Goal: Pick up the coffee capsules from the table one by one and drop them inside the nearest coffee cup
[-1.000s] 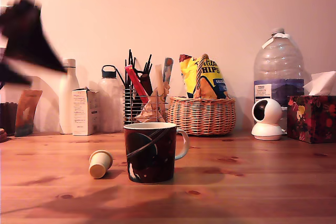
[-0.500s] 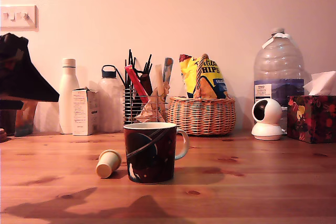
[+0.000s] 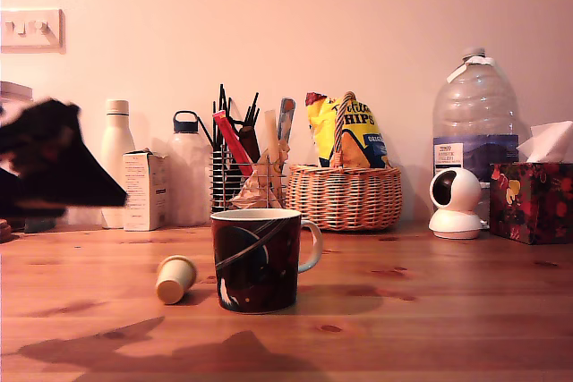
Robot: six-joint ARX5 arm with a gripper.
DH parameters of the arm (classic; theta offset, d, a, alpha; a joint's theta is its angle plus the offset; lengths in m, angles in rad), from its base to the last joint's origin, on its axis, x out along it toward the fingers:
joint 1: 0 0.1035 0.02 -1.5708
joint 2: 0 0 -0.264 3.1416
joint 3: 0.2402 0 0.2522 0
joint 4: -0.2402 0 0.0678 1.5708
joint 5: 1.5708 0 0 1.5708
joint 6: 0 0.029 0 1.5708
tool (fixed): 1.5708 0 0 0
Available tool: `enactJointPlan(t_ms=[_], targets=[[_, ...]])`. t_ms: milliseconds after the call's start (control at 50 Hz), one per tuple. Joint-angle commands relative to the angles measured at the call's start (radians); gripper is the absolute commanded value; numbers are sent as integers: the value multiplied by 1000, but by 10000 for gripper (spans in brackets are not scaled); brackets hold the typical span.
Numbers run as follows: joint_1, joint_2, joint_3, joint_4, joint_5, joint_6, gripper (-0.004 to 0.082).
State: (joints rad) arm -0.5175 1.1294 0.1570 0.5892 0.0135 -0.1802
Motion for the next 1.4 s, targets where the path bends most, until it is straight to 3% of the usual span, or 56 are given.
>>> enactJointPlan(t_ms=[0, 200, 940, 1080, 1380], targets=[[-3, 36, -22, 35, 4, -3, 661], [-3, 131, -14, 101, 5, -3, 661], [-3, 423, 181, 99, 32, -14, 661], [-3, 458, 216, 96, 57, -13, 661], [-3, 534, 294, 54, 56, -14, 661]])
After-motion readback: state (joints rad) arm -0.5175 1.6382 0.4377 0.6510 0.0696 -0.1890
